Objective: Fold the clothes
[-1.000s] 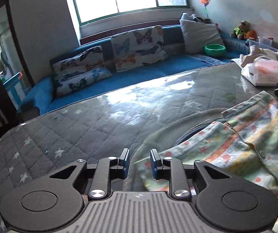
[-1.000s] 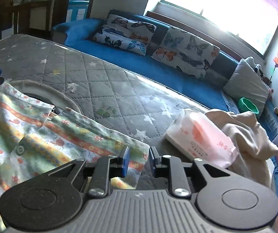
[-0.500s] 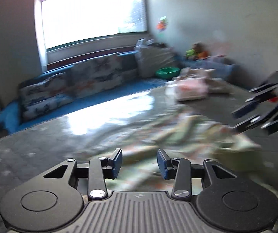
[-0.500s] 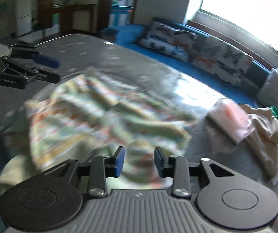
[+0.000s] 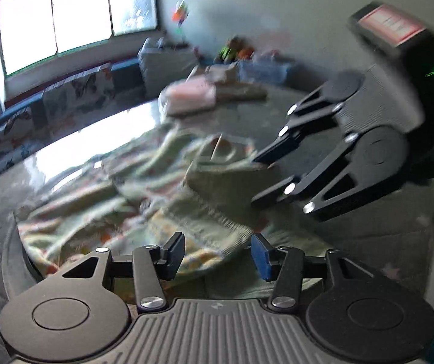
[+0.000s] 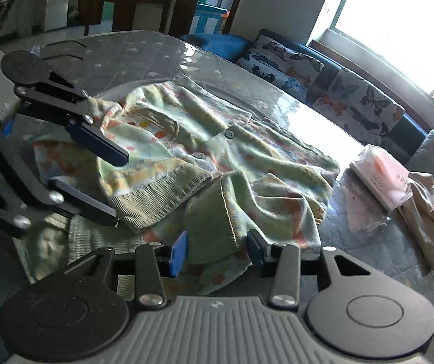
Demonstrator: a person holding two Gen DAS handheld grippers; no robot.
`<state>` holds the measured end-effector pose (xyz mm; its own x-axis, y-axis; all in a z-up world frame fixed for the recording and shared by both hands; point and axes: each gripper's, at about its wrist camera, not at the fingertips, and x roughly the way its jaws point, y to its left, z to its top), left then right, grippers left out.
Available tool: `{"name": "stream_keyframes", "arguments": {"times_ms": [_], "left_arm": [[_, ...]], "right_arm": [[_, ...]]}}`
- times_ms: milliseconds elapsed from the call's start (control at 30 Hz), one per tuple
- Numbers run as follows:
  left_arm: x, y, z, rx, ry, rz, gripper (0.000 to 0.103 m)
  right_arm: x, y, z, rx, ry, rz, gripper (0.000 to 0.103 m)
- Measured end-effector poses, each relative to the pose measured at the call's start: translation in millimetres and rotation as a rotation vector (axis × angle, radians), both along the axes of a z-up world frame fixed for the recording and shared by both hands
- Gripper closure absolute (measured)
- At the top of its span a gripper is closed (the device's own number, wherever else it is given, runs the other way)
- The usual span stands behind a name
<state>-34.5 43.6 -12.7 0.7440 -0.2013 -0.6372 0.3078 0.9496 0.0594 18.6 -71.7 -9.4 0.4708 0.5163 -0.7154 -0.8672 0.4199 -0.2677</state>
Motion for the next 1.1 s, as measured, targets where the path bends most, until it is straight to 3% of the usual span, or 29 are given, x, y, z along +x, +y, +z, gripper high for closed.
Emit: {"name": "stream_keyframes", "arguments": {"times_ms": [33, 100, 167, 233, 300, 533, 700, 833, 967, 1033, 1100], "left_arm": [[3, 0, -4, -0.005, 0.012, 0.006, 0.055], [7, -1, -6, -0.015, 0.017, 0.010, 0.058], [6, 0, -5, -0.034, 0.012, 0.001, 0.081], [4, 6, 0, -0.067, 0.008, 0.003, 0.088], [1, 10, 3, -0.088, -0.001, 0.016, 0.091], [-7, 35, 24, -0.181, -0.064, 0.107, 0.095], [-31, 73, 52, -0.275, -0.152, 0.212, 0.096], [-58, 110, 61, -0.323, -0.210, 0.359, 0.097], [-86, 154, 63, -0.369, -0.260, 0.549, 0.099], [-101, 176, 64, -0.392, -0.285, 0.641, 0.099], [-112, 195, 64, -0.404, -0.297, 0.723, 0.099]], "right_arm": [[0, 1, -1, 0.000, -0.004, -0.008, 0.063], [0, 1, -2, 0.003, -0.016, -0.016, 0.073], [2, 0, 0, 0.022, -0.012, -0.036, 0.083], [6, -6, 6, 0.057, -0.001, -0.062, 0.093], [10, -12, 14, 0.094, 0.004, -0.091, 0.095], [15, -34, 34, 0.179, -0.027, -0.170, 0.096], [25, -58, 47, 0.277, 0.068, -0.255, 0.096], [33, -76, 38, 0.318, 0.184, -0.334, 0.096], [34, -82, 27, 0.320, 0.217, -0.370, 0.095], [31, -78, 26, 0.291, 0.175, -0.369, 0.093], [24, -70, 26, 0.241, 0.101, -0.345, 0.084]]}}
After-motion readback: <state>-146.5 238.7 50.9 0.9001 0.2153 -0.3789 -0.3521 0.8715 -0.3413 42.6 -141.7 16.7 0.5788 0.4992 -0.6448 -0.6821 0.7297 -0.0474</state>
